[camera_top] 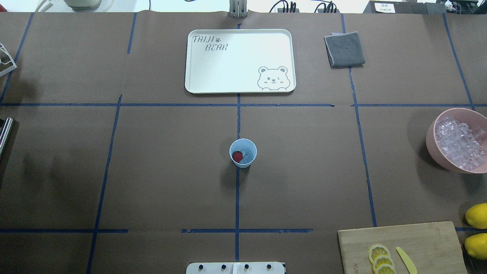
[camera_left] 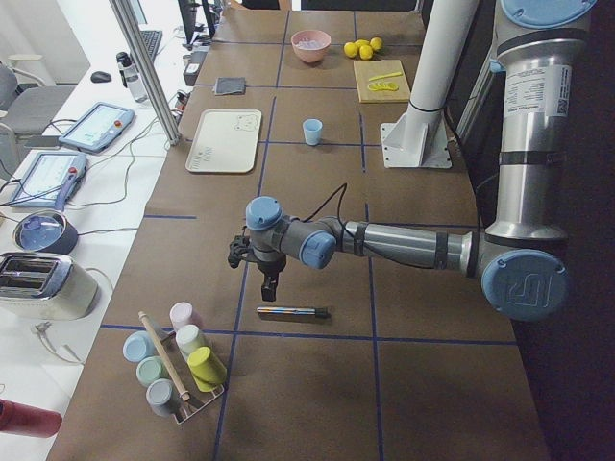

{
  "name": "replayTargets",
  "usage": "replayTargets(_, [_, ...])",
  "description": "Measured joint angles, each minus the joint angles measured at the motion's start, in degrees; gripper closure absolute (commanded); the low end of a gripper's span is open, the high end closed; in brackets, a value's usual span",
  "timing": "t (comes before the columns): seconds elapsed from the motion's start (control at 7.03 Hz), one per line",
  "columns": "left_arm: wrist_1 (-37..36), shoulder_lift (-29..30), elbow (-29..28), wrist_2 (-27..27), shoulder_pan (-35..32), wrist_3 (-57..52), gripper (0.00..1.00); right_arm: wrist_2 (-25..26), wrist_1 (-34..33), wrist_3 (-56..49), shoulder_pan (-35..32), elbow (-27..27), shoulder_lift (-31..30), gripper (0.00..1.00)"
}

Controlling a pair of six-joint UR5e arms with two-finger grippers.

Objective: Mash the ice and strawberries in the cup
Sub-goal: 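Lower the left gripper and close it on the metal muddler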

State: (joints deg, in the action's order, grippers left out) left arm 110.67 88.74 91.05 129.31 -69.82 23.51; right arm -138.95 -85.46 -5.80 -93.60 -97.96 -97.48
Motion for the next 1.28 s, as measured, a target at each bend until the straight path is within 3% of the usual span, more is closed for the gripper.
replayTargets(0.28, [11.47, 1.34, -8.44, -1.38, 0.41, 7.93, 0.00, 0.02, 0.03, 0.13, 0.00, -0.07, 0.16, 0.01])
replayTargets(0.43, [13.76, 2.08, -10.56, -2.70, 0.61, 10.31, 0.00, 0.06, 0.03, 0.14, 0.00, -0.06, 0.22, 0.01])
replayTargets(1.28, [15.89, 2.69, -12.37, -5.37, 5.17, 15.57, 0.00, 0.12, 0.03, 0.09, 0.00, 0.05, 0.36, 0.01])
